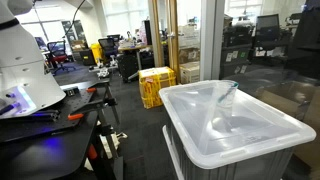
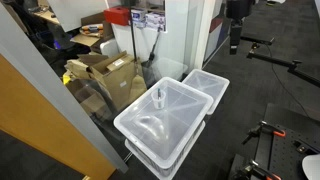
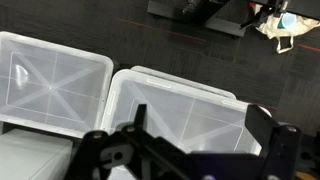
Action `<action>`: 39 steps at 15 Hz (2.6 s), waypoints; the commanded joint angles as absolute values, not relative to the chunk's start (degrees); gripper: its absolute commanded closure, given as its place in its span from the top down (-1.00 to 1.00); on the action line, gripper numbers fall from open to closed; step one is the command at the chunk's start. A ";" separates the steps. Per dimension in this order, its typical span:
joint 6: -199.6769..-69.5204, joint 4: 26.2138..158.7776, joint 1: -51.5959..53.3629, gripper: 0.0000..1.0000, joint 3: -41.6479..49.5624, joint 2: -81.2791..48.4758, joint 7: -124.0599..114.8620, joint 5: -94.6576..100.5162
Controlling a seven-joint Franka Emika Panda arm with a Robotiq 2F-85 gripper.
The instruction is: Take the pen out of the cup and put it on the storage box
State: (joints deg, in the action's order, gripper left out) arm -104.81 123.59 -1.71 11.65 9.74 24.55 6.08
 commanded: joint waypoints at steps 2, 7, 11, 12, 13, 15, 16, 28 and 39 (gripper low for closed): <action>-104.72 123.50 -3.00 1.00 10.42 9.67 24.72 5.87; -104.82 123.47 -2.98 1.00 10.48 9.62 24.89 5.58; -109.03 123.80 -2.94 1.00 10.07 8.78 23.95 6.14; -110.91 124.00 -2.91 1.00 9.86 8.51 23.55 6.45; -113.19 124.21 -2.86 1.00 9.70 8.11 23.31 6.43; -118.47 124.83 -2.82 1.00 9.31 7.22 22.32 6.31; -120.92 125.12 -2.82 1.00 9.13 6.69 22.02 6.37; -149.23 126.91 -2.54 1.00 6.13 -2.89 11.10 0.05; -168.85 119.77 -1.35 1.00 4.60 -18.81 -4.04 -1.35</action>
